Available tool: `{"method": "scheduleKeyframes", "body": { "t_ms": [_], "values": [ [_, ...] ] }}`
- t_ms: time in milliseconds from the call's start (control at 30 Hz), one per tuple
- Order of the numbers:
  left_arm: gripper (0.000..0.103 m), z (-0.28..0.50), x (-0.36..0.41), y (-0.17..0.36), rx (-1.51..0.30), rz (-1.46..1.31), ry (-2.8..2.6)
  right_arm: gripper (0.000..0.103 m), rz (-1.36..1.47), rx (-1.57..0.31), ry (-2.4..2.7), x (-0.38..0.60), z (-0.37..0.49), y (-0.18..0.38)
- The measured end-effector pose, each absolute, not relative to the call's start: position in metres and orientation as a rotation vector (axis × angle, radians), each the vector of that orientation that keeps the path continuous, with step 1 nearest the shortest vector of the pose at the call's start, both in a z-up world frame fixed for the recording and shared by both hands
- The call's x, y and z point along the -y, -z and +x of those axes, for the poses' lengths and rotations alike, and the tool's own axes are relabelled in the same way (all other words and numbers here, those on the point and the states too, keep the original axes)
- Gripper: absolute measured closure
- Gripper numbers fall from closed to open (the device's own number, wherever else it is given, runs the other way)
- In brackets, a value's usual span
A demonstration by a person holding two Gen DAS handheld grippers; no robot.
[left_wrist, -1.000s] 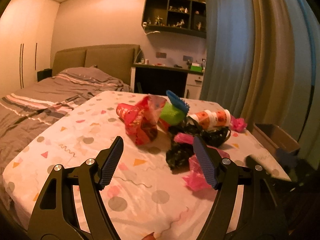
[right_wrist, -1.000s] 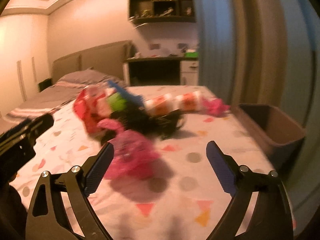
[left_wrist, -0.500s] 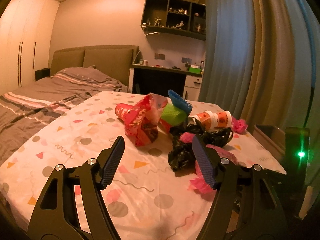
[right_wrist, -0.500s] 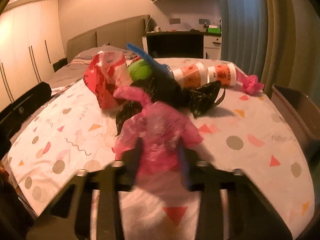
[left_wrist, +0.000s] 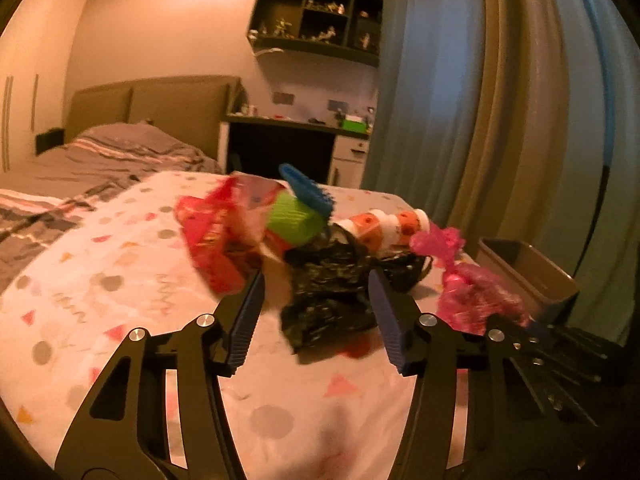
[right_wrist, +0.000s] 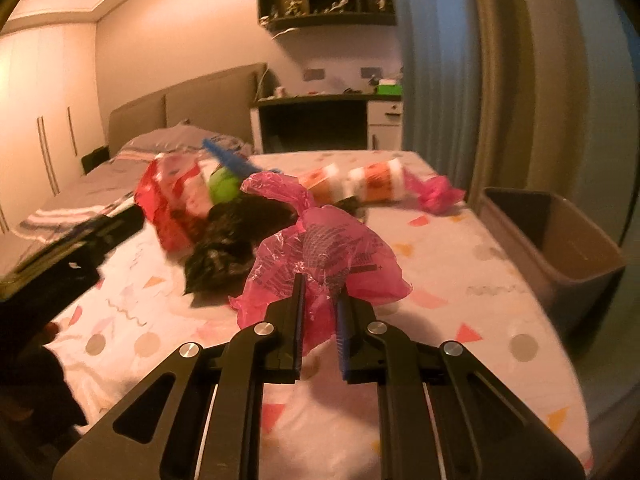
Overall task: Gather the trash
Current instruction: 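Grasp the black plastic bag with the left gripper while the right gripper holds the pink bag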
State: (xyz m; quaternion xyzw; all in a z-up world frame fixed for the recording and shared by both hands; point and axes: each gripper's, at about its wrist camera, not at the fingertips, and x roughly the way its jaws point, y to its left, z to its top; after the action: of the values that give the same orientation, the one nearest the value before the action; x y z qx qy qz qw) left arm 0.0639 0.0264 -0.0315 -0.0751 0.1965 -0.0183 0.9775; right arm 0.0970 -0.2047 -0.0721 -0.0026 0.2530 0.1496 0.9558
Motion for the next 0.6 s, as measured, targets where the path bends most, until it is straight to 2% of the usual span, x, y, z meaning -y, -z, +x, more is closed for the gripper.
{"method": "scheduleKeyframes", "body": {
  "t_ms": [167,600],
  "values": [
    [0.047,0.101,-0.010,0.038,-0.442,-0.124,0.050,0.089,0.017,-0.493,-0.289,0.222,0.097,0.066],
    [0.049,0.162,-0.013,0.072,-0.662,-0.154,0.056,0.089,0.055,-0.475,-0.275,0.244,0.107,0.060]
  ]
}}
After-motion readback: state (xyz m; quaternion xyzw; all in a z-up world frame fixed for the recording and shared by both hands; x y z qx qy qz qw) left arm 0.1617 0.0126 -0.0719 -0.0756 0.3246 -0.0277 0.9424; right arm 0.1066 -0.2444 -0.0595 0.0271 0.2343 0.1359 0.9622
